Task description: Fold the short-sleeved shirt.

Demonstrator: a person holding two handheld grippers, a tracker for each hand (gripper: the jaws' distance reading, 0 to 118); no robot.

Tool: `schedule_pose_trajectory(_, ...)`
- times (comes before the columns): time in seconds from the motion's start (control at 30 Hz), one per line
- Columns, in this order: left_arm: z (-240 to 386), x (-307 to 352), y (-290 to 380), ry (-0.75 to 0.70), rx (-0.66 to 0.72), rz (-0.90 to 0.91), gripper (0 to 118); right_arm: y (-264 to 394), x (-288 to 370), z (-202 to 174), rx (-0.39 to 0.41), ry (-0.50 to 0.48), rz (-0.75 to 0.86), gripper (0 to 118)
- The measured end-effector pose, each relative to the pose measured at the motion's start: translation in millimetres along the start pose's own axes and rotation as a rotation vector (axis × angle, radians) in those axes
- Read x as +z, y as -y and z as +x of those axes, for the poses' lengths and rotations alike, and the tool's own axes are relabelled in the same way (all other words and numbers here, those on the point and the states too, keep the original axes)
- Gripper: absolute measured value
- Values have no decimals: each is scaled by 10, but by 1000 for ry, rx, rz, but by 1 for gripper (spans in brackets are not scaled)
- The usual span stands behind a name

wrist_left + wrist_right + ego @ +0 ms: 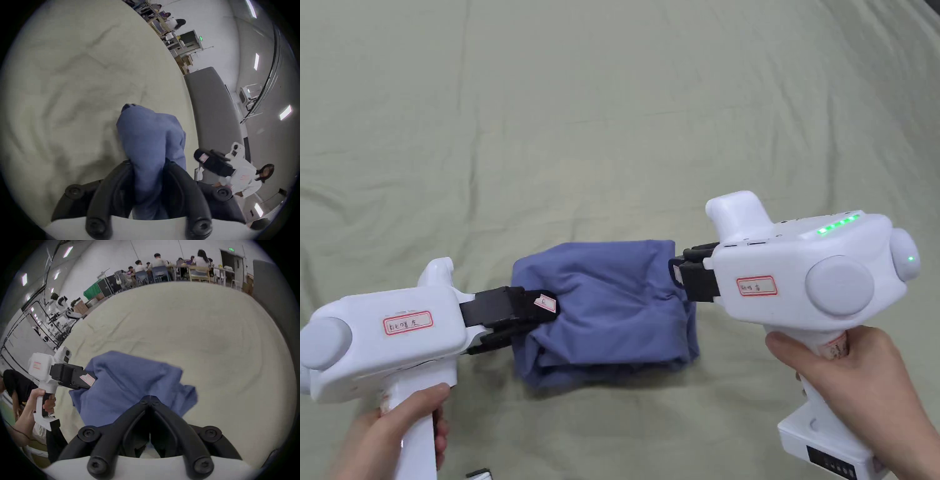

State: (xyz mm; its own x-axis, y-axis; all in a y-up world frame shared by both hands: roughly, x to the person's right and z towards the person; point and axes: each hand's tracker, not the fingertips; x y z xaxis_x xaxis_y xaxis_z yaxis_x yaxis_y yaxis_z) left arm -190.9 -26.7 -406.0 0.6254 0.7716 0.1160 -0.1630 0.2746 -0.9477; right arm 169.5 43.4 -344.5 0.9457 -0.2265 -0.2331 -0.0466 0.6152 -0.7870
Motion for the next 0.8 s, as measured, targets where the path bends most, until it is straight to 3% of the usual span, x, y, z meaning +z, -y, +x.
schedule_pose_trajectory(0.17,-200,706,-150,-122,-35,73,27,-274,21,-512,94,-12,45,2)
schedule_pose_trajectory(0.53,-1136,2566,-580,-515,17,235,27,-798,-347,-1947,241,-188,95,2)
schedule_pose_trajectory(0.77,-1705,2889,-637,-535,181,253,28,-871,-610,-2395,276,-231,74,2)
schedule_pose_trajectory(0.8,-1770,2896,-604,-507,231,273,37,-869,-630,-2415,280,-234,68,2)
